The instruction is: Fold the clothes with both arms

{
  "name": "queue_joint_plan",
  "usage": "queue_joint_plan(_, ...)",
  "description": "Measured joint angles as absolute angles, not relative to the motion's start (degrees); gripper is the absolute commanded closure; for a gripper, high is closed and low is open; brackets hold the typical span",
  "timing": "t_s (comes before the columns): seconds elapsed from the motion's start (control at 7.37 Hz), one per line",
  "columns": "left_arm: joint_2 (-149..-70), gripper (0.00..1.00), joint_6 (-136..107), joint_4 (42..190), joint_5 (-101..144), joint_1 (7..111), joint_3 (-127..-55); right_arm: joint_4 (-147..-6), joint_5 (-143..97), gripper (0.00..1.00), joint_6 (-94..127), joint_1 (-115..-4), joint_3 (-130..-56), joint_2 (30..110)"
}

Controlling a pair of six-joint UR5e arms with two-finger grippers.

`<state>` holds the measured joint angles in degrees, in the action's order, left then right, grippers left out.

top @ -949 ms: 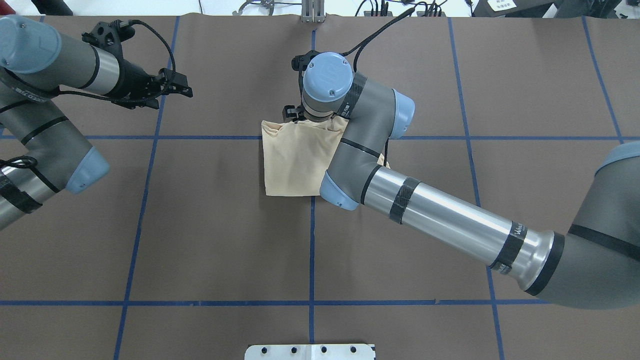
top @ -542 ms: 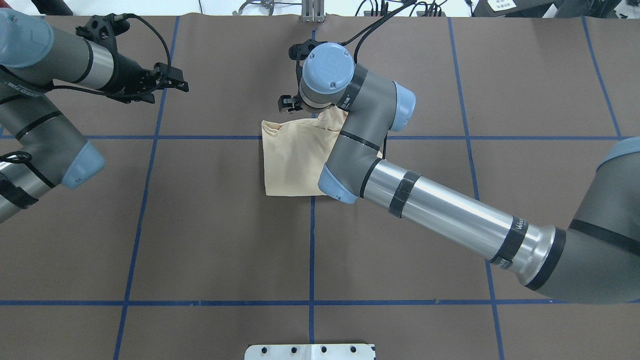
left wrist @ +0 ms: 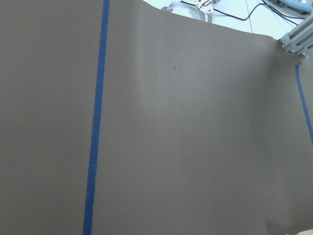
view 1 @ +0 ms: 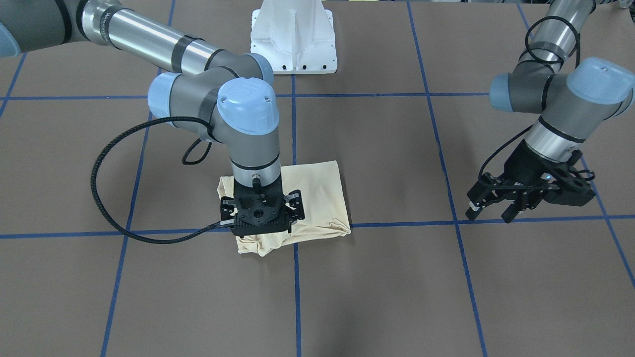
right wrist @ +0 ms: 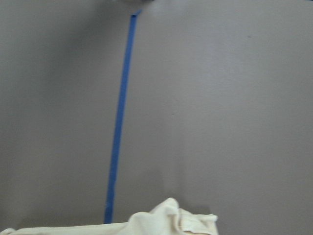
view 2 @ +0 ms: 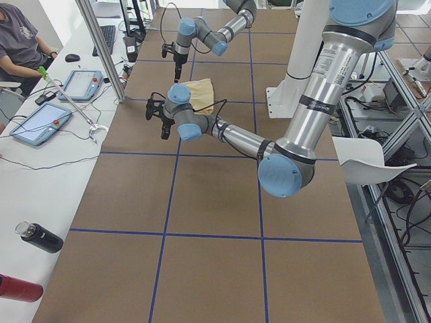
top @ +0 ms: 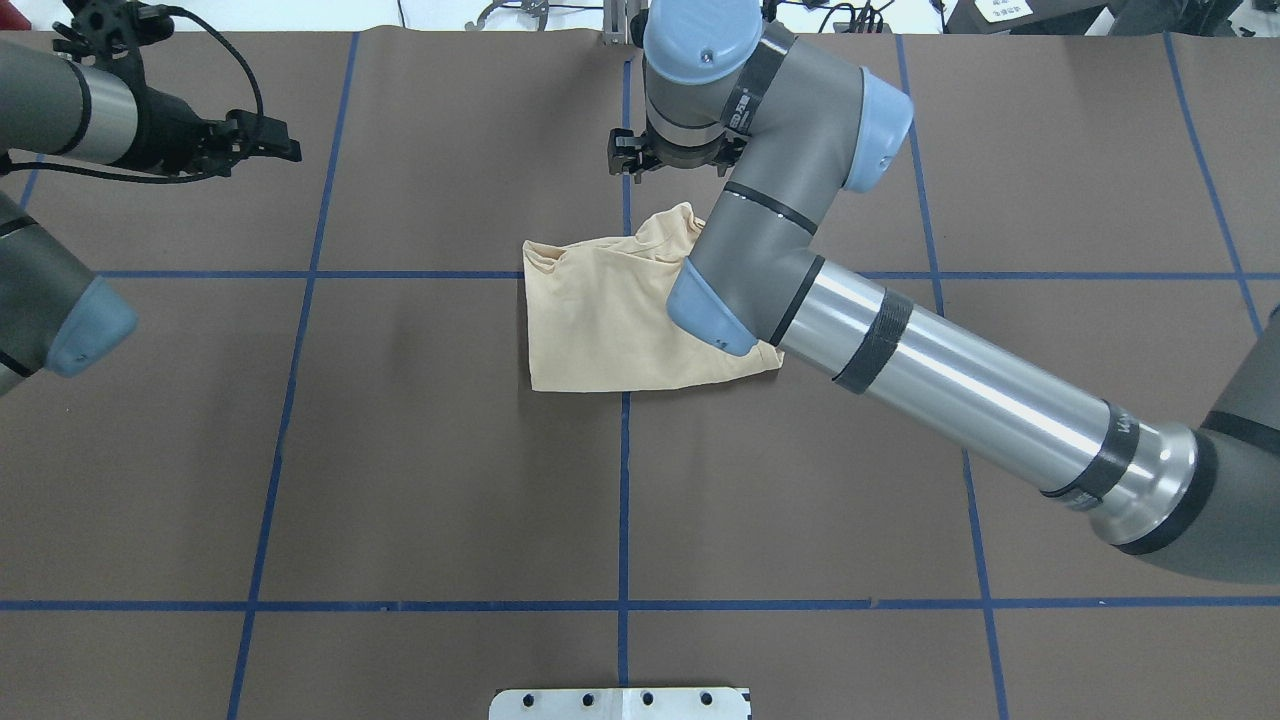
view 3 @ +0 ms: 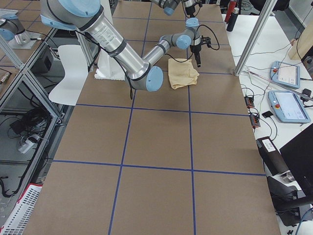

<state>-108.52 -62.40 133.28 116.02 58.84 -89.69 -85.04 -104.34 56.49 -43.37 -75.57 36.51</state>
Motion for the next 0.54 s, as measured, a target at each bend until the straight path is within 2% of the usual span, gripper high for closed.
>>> queue_joint_plan(0.54, -100.2, 0.0, -48.1, 133.7, 115.0, 64.3, -93.9, -86.3, -115.6, 0.0, 49.5, -58.3, -87.5, 52.4)
